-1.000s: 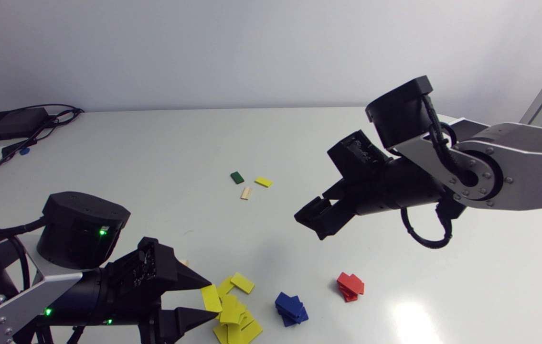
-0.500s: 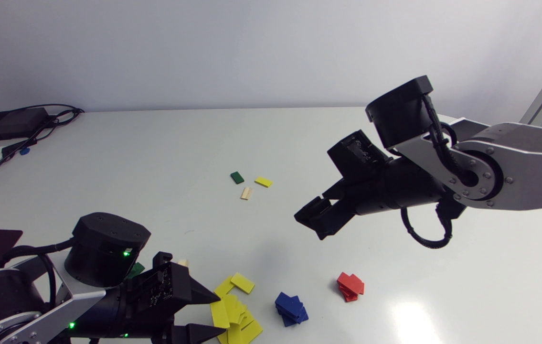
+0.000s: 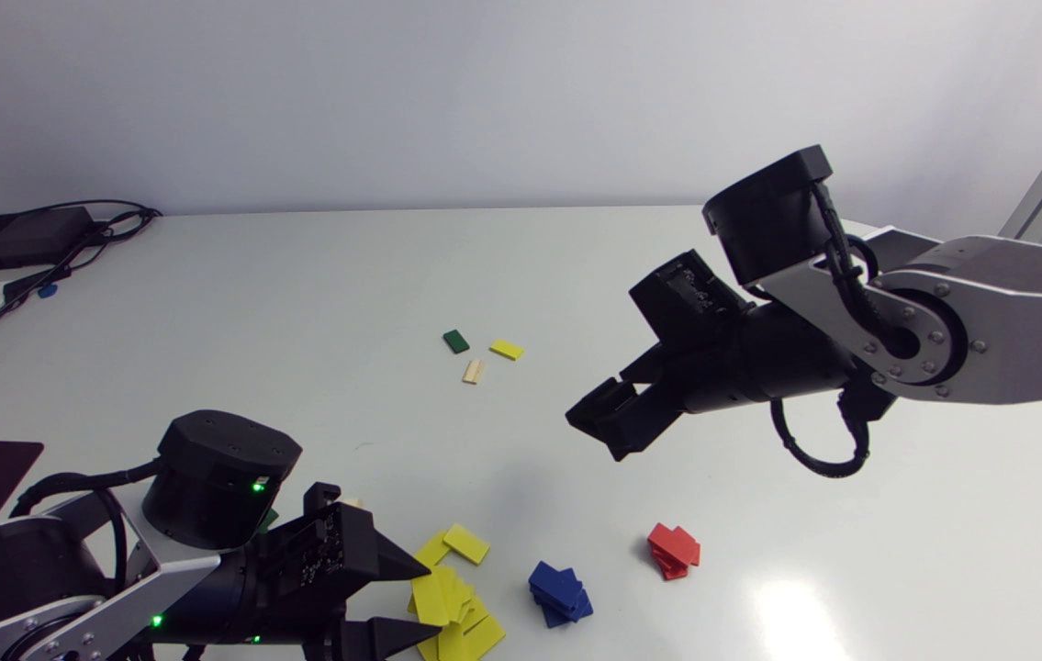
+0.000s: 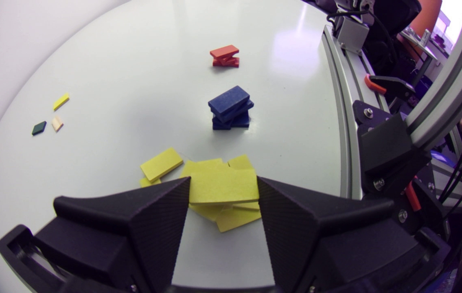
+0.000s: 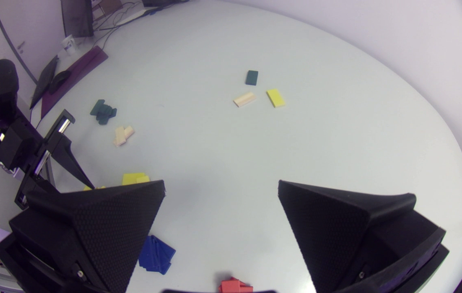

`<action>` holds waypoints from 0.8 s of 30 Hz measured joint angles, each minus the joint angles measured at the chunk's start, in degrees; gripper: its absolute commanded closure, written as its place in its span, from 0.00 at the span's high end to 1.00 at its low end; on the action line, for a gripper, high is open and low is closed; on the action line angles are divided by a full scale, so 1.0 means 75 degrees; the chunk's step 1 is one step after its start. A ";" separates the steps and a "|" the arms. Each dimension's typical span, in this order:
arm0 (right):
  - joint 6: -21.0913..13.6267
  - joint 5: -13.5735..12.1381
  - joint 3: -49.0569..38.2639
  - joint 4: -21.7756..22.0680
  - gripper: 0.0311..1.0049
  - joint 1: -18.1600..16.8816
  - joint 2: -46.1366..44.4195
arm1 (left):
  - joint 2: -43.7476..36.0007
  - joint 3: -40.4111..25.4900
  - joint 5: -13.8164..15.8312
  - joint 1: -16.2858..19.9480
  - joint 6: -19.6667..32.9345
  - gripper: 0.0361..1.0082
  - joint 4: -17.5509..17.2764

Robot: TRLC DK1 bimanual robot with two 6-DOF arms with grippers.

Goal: Take domino bricks one by one from the mixed stack on the table and place each onto the existing stack of the same color.

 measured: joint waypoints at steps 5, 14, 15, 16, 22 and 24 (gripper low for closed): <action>0.0023 0.0000 0.0000 0.0000 0.97 0.0000 -0.0006 | 0.0184 -0.0006 0.0003 0.0000 0.0000 0.27 0.0169; 0.0023 0.0000 0.0000 0.0000 0.97 0.0000 -0.0012 | 0.0204 -0.0035 0.0003 0.0000 0.0000 0.48 0.0198; 0.0023 0.0000 0.0000 0.0000 0.97 0.0000 -0.0012 | 0.0204 -0.0041 0.0003 0.0000 0.0000 0.53 0.0198; 0.0023 0.0000 0.0000 0.0000 0.97 0.0000 -0.0012 | 0.0204 -0.0047 0.0003 0.0000 0.0000 0.57 0.0198; 0.0023 0.0000 0.0000 0.0000 0.97 0.0000 -0.0012 | 0.0204 -0.0047 0.0003 0.0000 0.0000 0.65 0.0204; 0.0023 0.0000 0.0000 0.0000 0.97 0.0000 -0.0012 | 0.0210 -0.0047 0.0003 0.0000 0.0000 0.68 0.0227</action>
